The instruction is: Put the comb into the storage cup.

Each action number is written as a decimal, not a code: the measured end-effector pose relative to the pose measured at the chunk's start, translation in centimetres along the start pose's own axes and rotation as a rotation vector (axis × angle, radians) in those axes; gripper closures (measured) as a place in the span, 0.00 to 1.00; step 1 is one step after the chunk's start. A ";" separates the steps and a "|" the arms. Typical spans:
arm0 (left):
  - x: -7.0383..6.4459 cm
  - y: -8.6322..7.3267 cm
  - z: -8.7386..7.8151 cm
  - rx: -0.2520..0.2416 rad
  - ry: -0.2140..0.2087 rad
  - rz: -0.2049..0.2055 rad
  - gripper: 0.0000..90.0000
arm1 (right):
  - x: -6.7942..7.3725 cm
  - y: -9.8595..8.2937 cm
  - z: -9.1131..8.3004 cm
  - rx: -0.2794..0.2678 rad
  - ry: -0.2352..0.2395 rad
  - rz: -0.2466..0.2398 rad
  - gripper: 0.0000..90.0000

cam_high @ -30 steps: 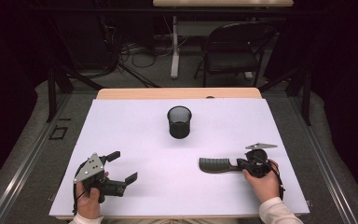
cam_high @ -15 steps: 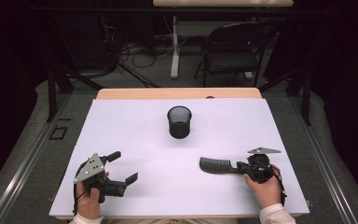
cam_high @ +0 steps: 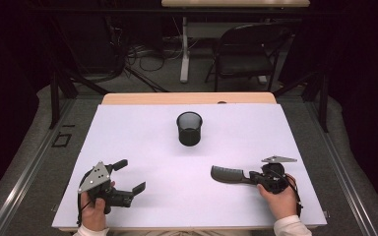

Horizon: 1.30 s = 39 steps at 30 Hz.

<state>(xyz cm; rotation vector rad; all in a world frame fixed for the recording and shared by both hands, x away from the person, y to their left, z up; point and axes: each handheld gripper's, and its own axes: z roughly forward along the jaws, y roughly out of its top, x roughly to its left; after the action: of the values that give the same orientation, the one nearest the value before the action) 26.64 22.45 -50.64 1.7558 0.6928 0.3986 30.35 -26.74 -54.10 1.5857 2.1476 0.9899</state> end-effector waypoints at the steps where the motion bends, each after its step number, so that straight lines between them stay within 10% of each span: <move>1: 0.0 0.0 0.0 -0.001 -0.003 0.000 0.00 | 0.0 0.1 0.0 0.000 0.001 0.002 0.99; 17: 0.0 0.0 0.1 -0.001 0.001 -0.002 0.01 | -0.5 1.1 -0.8 -0.050 0.058 -0.032 0.65; 28: -0.1 0.0 0.1 0.000 -0.007 0.000 0.01 | -0.2 2.1 -1.2 -0.066 0.061 -0.188 0.43; 39: -0.1 -0.1 0.2 0.005 -0.006 0.000 0.01 | 0.2 3.4 -1.3 0.057 0.060 -0.354 0.33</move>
<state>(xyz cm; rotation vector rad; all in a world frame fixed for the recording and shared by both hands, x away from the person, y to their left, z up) 26.61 22.26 -50.74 1.7613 0.6897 0.3919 31.97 -26.48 -50.82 1.1514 2.4042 0.8761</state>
